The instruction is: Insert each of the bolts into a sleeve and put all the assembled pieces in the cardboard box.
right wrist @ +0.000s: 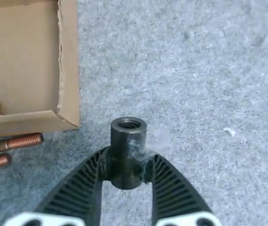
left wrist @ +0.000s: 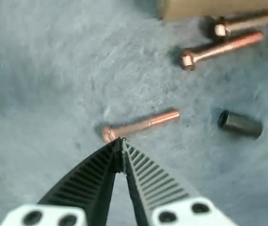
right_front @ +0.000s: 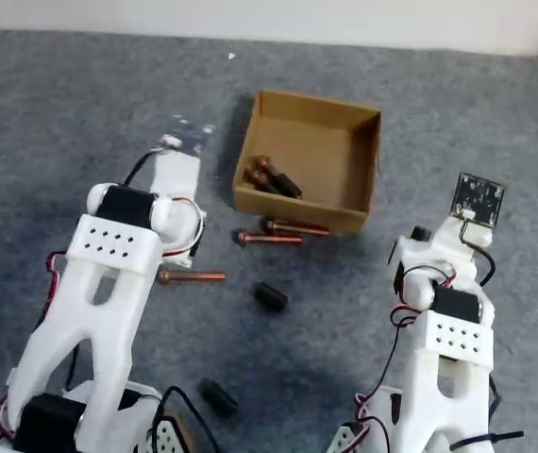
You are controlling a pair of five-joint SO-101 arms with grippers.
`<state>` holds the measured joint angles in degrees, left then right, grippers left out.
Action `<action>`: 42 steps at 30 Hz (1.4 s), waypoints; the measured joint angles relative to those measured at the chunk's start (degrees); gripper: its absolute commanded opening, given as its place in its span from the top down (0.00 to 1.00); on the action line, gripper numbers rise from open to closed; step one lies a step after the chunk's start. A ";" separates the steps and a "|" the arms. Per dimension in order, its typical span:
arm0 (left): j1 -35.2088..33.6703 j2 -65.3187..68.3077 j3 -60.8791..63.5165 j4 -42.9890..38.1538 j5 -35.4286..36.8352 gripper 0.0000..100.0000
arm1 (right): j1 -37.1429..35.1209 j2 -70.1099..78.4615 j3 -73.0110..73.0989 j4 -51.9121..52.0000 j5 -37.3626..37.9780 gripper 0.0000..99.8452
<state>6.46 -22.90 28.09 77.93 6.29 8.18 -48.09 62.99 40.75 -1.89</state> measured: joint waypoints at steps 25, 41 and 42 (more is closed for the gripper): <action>0.00 0.62 22.59 -20.92 45.63 0.77 | 0.00 0.00 0.00 0.00 0.00 0.99; -5.36 23.65 13.19 -25.32 46.24 0.77 | 0.00 0.00 0.00 0.00 0.88 0.99; -5.45 23.74 13.10 -25.32 46.24 0.77 | 0.00 0.00 0.00 0.00 0.88 0.99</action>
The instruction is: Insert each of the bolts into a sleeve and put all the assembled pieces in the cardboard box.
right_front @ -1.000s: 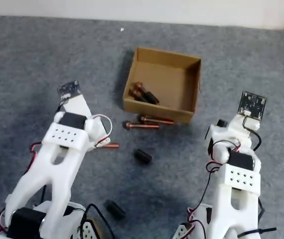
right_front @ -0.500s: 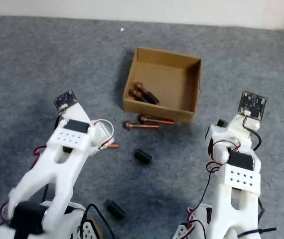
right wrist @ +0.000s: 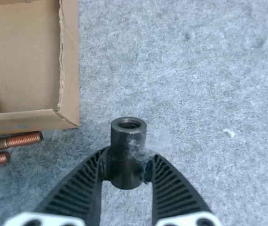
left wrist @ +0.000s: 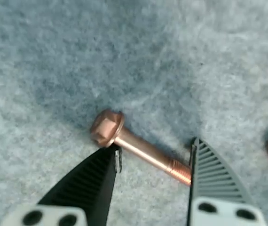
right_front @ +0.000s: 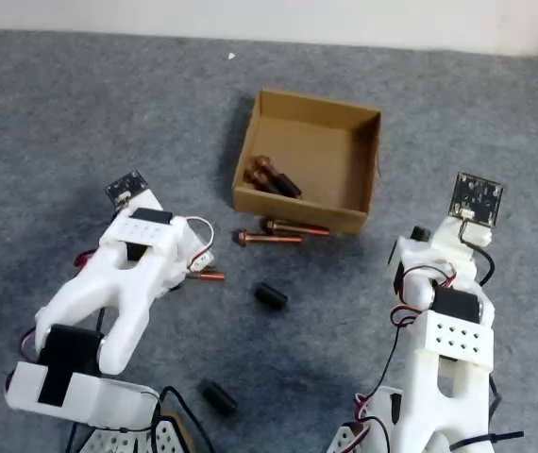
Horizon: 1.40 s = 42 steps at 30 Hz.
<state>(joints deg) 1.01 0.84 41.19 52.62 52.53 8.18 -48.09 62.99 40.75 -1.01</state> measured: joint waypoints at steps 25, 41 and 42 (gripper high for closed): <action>-4.75 -7.91 -0.44 2.37 1.05 1.00 | -0.09 -0.62 0.00 3.60 0.44 0.99; 0.88 -54.07 19.16 -5.27 -14.24 1.00 | -14.24 -28.75 8.97 7.74 4.31 0.99; 1.41 -56.26 19.16 -5.36 -15.03 1.00 | -16.26 -29.98 9.85 7.74 5.10 0.99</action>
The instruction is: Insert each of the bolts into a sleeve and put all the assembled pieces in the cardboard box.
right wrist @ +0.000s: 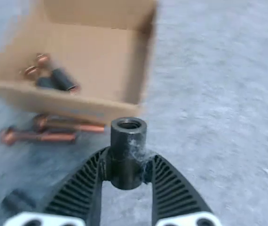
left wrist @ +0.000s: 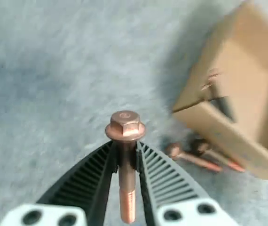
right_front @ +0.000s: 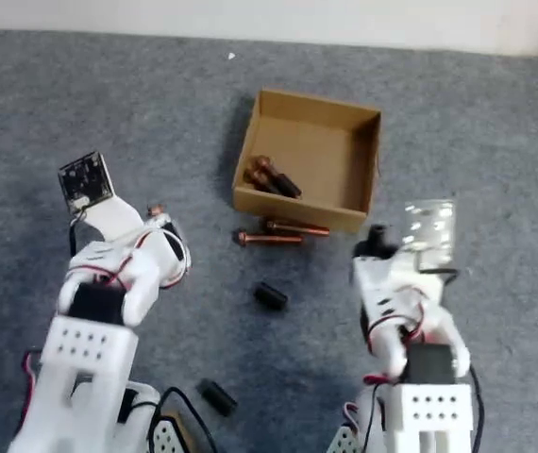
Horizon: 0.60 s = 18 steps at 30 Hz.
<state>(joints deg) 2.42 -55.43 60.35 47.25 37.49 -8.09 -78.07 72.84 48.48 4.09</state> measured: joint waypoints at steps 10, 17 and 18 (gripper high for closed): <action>7.30 -15.82 0.00 -0.09 -4.48 1.00 | -11.43 -17.85 8.79 0.00 5.01 0.99; 12.48 -22.95 0.00 -4.92 -4.48 1.00 | -16.88 -25.58 13.45 0.09 5.01 0.99; 13.36 -23.56 0.00 -5.80 -4.48 1.00 | -17.67 -25.67 13.45 0.09 5.01 0.99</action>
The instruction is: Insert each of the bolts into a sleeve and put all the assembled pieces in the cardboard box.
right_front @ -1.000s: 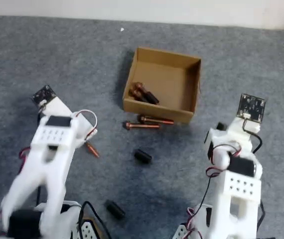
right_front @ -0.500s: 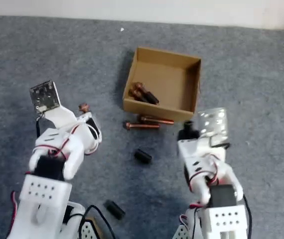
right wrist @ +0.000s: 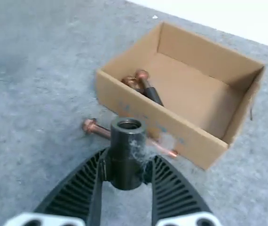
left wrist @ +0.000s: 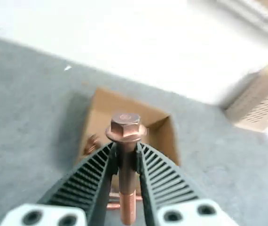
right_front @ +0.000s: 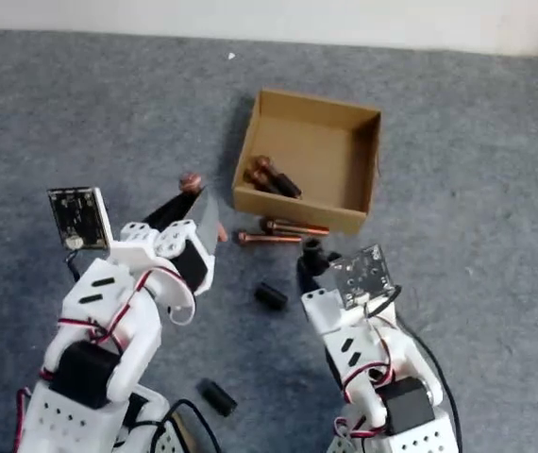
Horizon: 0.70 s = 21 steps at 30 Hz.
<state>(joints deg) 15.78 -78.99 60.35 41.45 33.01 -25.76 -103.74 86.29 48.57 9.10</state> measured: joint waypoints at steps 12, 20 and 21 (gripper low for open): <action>10.46 -0.97 7.65 -13.71 0.00 1.00 | -5.45 0.00 0.00 0.00 0.00 0.99; 15.47 -0.97 13.27 -22.15 0.00 1.00 | -5.45 0.00 0.00 0.00 0.00 0.99; 15.65 -0.97 13.27 -22.24 0.00 1.00 | -5.45 0.00 0.00 0.00 0.00 0.99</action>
<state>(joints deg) 31.43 -79.96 73.63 19.21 33.01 -31.21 -103.74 86.29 48.57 9.10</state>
